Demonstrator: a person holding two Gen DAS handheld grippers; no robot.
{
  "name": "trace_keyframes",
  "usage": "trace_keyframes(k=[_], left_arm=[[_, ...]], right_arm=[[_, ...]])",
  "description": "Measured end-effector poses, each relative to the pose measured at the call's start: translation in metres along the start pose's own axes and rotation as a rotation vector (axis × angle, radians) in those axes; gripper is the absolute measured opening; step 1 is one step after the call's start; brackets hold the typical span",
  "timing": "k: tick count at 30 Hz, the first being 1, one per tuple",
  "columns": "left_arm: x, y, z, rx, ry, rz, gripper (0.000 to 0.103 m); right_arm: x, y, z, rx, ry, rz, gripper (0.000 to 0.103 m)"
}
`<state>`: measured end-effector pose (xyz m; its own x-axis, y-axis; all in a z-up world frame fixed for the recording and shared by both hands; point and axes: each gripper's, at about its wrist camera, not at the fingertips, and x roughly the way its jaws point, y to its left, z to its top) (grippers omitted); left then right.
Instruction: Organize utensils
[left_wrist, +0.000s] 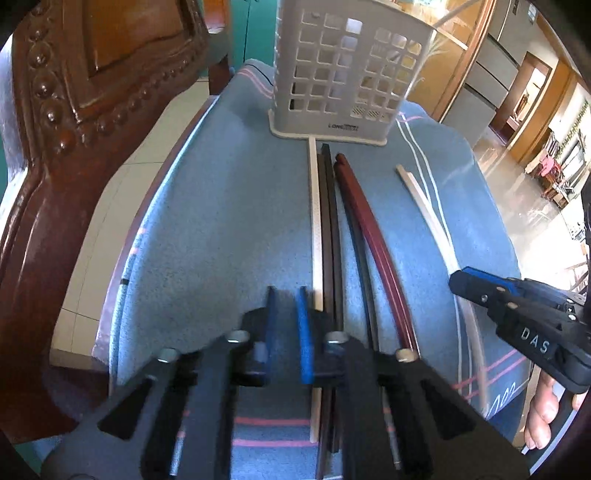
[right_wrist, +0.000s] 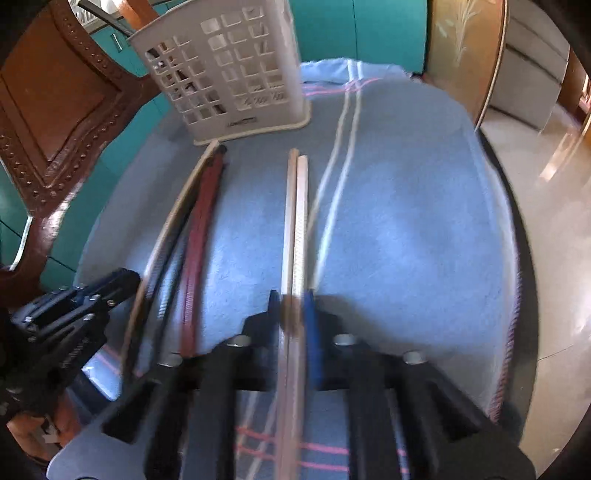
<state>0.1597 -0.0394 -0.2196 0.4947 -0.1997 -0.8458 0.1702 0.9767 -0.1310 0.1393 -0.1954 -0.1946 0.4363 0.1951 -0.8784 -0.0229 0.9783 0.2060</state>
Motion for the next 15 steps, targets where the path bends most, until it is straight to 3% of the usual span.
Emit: trace_keyframes(k=[1,6,12,15], left_arm=[[-0.001,-0.001,-0.001,0.003,-0.001,0.002,0.005],[-0.01,-0.005,-0.009,0.021,-0.011,-0.01,0.002],[-0.031,-0.003,-0.019,0.044,-0.032,-0.014,0.002],[-0.038,-0.003,-0.019,0.047,-0.043,-0.016,0.002]], right_arm=[[-0.001,0.002,-0.001,0.008,-0.004,0.023,0.007],[-0.021,0.005,0.001,0.014,-0.066,0.059,0.007],[-0.03,-0.009,0.002,0.028,-0.078,-0.077,0.006],[-0.029,-0.014,0.001,0.045,-0.07,-0.059,0.011]])
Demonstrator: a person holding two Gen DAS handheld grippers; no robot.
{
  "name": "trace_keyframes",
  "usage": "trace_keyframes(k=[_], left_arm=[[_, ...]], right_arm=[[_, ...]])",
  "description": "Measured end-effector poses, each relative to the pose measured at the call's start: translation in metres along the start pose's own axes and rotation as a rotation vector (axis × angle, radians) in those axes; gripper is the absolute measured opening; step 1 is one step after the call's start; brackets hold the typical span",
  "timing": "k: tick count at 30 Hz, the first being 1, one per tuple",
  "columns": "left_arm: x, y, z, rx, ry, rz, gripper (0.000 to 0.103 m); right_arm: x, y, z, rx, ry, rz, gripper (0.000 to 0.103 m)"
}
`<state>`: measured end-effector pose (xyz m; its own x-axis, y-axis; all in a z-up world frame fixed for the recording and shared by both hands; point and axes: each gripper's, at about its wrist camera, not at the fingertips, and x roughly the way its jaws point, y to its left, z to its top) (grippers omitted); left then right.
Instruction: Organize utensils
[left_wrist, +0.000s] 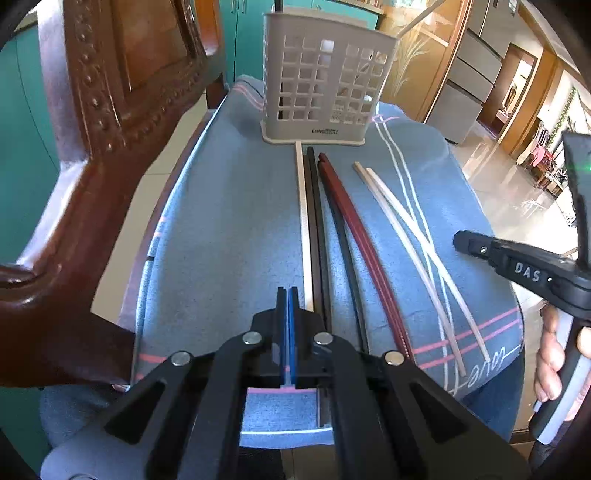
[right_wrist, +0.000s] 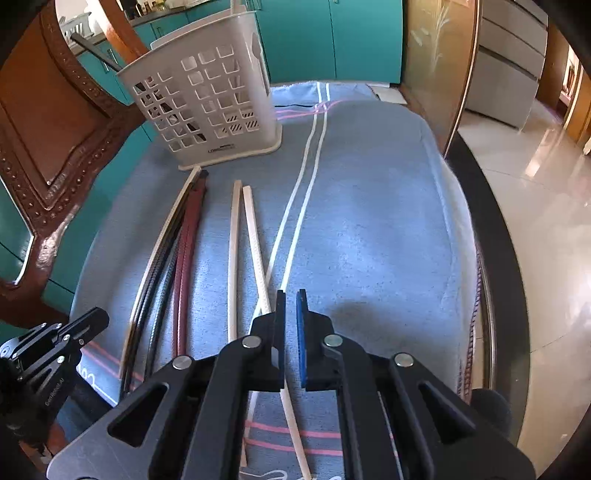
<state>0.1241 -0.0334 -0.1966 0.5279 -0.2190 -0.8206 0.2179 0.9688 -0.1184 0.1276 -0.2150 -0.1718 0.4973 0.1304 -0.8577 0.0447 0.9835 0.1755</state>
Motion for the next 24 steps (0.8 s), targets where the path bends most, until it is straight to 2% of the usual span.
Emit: trace_keyframes(k=[1,4,8,12,14,15,18,21,24], left_arm=[[-0.001,0.0,0.002,0.001,-0.006,0.001,0.002],[0.001,0.0,0.001,-0.001,0.001,0.006,0.002],[0.011,0.001,-0.002,-0.019,0.034,0.002,0.002],[0.016,0.003,-0.002,-0.023,0.046,0.007,0.002],[0.018,0.004,-0.002,-0.029,0.051,0.011,0.004],[0.019,0.005,-0.002,-0.031,0.053,0.012,0.005],[0.021,0.006,-0.003,-0.036,0.058,0.015,0.008],[0.023,0.007,-0.004,-0.037,0.063,0.016,0.01],[0.024,0.007,-0.004,-0.034,0.063,0.017,0.011]], right_arm=[[0.002,0.002,0.002,0.002,0.008,0.018,0.02],[0.006,0.007,-0.003,-0.035,0.016,0.019,0.027],[0.018,0.022,-0.011,-0.092,0.051,-0.003,0.029],[0.019,0.024,-0.013,-0.108,0.037,-0.014,0.029],[0.019,0.022,-0.012,-0.092,0.04,-0.026,0.024],[0.021,0.019,-0.012,-0.081,0.046,-0.036,0.014],[0.021,0.005,-0.009,-0.006,0.047,-0.028,0.008],[0.019,-0.009,-0.007,0.065,0.045,-0.055,0.008],[0.015,-0.012,-0.009,0.067,0.039,-0.043,0.011]])
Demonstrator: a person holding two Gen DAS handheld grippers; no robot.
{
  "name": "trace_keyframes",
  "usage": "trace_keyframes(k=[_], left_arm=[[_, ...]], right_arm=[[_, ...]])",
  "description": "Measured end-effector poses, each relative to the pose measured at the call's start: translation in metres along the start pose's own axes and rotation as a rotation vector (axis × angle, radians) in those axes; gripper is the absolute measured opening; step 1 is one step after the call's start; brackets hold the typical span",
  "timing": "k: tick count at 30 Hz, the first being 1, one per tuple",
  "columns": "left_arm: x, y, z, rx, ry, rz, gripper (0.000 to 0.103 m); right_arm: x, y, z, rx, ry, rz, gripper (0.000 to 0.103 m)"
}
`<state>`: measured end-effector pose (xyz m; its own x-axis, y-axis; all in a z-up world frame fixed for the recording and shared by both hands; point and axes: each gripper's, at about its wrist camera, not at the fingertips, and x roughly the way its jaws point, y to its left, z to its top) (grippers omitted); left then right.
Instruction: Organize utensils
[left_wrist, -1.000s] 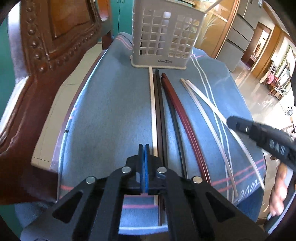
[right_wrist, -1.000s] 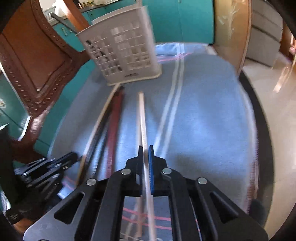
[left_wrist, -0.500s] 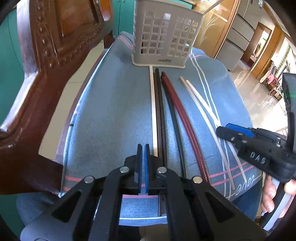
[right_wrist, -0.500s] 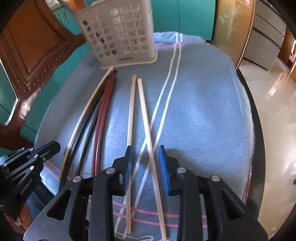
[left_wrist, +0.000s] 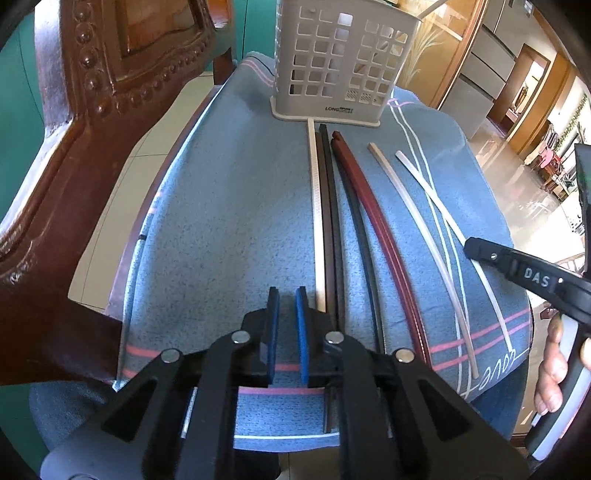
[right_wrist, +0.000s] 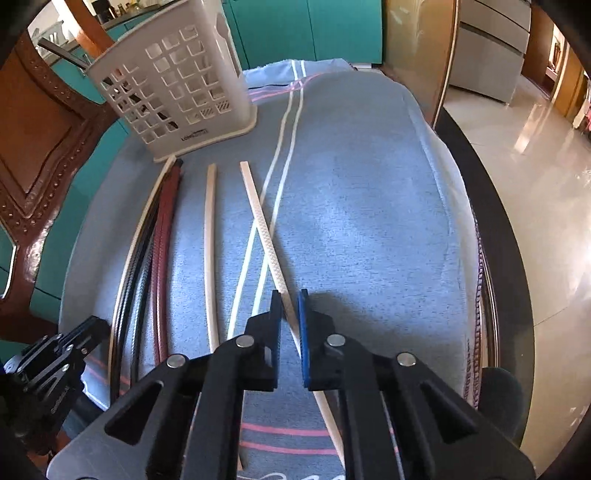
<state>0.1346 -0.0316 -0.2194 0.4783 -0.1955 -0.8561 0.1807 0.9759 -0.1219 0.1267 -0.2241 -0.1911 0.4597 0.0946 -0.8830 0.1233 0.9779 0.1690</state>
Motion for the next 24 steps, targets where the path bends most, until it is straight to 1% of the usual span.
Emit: trace_keyframes(k=[2,4,7,9,11,14,15,16,17,19,21,24], left_arm=[[0.001,0.0,0.0,0.001,-0.001,0.0,0.012],[0.001,0.0,0.001,0.002,-0.002,-0.003,0.014],[0.002,-0.001,0.001,0.008,-0.004,-0.001,0.015],[0.002,-0.002,0.001,0.01,-0.005,-0.001,0.016],[0.002,-0.002,0.0,0.009,-0.004,-0.002,0.016],[0.002,-0.002,0.0,0.009,-0.004,-0.006,0.016],[0.002,-0.002,0.0,0.01,-0.004,-0.005,0.016],[0.002,-0.002,0.0,0.011,-0.005,-0.005,0.016],[0.002,-0.002,0.0,0.012,-0.005,-0.004,0.016],[0.001,-0.003,-0.001,0.015,-0.006,-0.003,0.016],[0.001,-0.003,-0.001,0.017,-0.006,-0.003,0.017],[0.002,-0.004,-0.001,0.019,-0.006,-0.003,0.018]], right_arm=[[-0.004,0.002,-0.002,-0.029,-0.013,-0.006,0.014],[-0.006,0.007,-0.004,-0.076,-0.022,0.004,0.031],[-0.01,0.017,-0.009,-0.141,-0.038,0.012,0.043],[-0.009,0.024,-0.011,-0.19,-0.04,0.004,0.044],[-0.006,0.033,-0.014,-0.242,-0.037,-0.024,0.044],[0.001,0.04,-0.016,-0.266,-0.028,-0.059,0.044],[0.001,0.041,-0.017,-0.263,-0.037,-0.066,0.043],[0.002,0.04,-0.016,-0.257,-0.036,-0.07,0.033],[0.003,0.039,-0.015,-0.247,-0.032,-0.085,0.03],[0.005,0.033,-0.012,-0.212,-0.026,-0.097,0.015],[0.008,0.023,-0.008,-0.146,-0.012,-0.068,0.009],[0.009,0.012,-0.005,-0.068,-0.003,-0.046,0.008]])
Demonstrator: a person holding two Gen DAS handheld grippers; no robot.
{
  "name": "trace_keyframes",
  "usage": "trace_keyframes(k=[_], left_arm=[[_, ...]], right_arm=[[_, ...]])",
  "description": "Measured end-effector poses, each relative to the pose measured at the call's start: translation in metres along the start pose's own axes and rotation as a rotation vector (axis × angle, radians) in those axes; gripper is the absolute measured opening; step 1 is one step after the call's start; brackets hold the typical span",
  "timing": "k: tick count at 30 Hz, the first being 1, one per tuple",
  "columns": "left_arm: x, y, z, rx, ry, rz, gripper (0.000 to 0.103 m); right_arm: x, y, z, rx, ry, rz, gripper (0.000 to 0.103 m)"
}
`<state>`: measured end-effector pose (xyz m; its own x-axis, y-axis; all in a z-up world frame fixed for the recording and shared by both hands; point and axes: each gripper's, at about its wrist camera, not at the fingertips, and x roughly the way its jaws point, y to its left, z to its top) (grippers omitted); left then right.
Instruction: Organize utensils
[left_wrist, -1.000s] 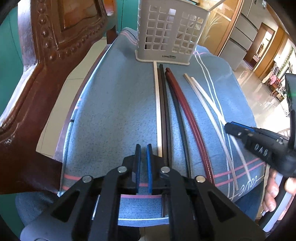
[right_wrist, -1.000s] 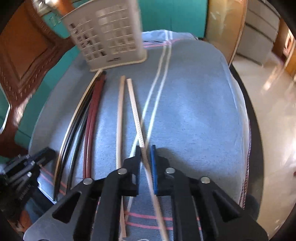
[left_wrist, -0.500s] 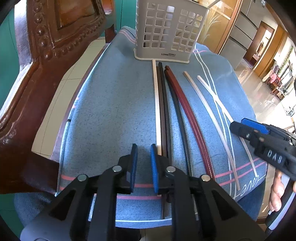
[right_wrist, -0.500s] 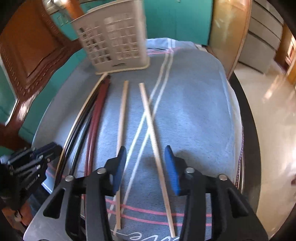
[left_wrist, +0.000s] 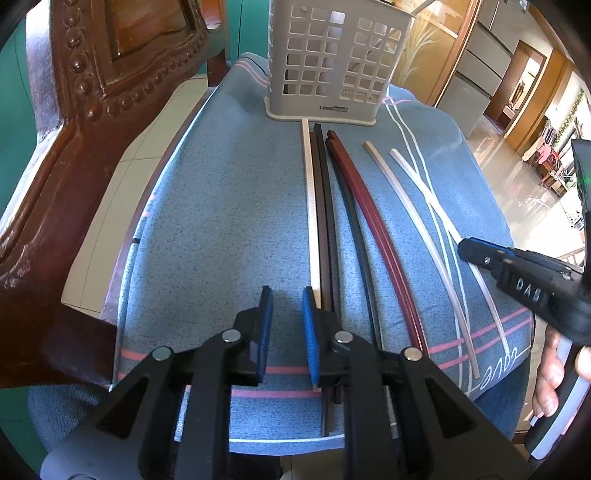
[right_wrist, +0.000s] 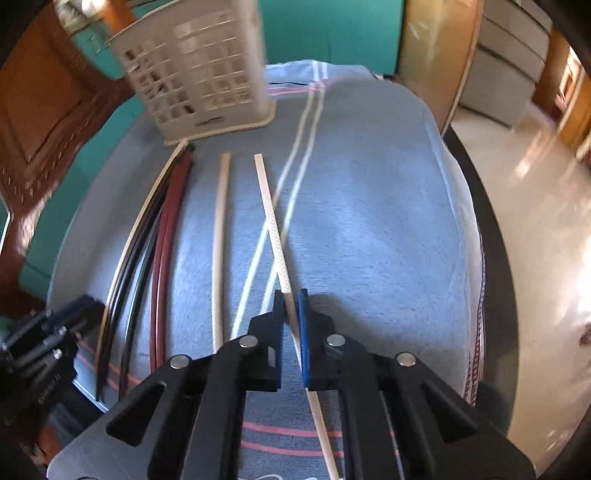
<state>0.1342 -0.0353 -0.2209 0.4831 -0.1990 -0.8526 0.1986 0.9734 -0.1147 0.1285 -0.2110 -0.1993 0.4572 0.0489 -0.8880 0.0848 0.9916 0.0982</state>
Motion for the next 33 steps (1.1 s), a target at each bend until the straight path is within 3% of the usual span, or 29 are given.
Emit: trace_keyframes(k=[5,12,24,29,33], left_arm=[[0.0,0.0,0.0,0.001,0.0,0.001,0.018],[0.0,0.0,-0.001,-0.004,0.0,-0.004,0.018],[0.0,0.002,0.002,-0.013,0.006,-0.014,0.019],[0.005,0.007,0.02,-0.05,0.012,-0.028,0.027],[0.009,0.001,0.045,-0.032,-0.005,-0.03,0.027]], right_arm=[[-0.002,-0.007,0.0,0.027,-0.005,-0.006,0.008],[-0.011,0.008,0.0,-0.07,-0.046,0.003,0.014],[-0.01,-0.002,0.006,-0.087,-0.043,0.032,0.02],[-0.002,-0.007,0.017,-0.086,-0.041,-0.016,0.023],[0.005,-0.005,0.02,-0.073,-0.024,-0.025,0.028]])
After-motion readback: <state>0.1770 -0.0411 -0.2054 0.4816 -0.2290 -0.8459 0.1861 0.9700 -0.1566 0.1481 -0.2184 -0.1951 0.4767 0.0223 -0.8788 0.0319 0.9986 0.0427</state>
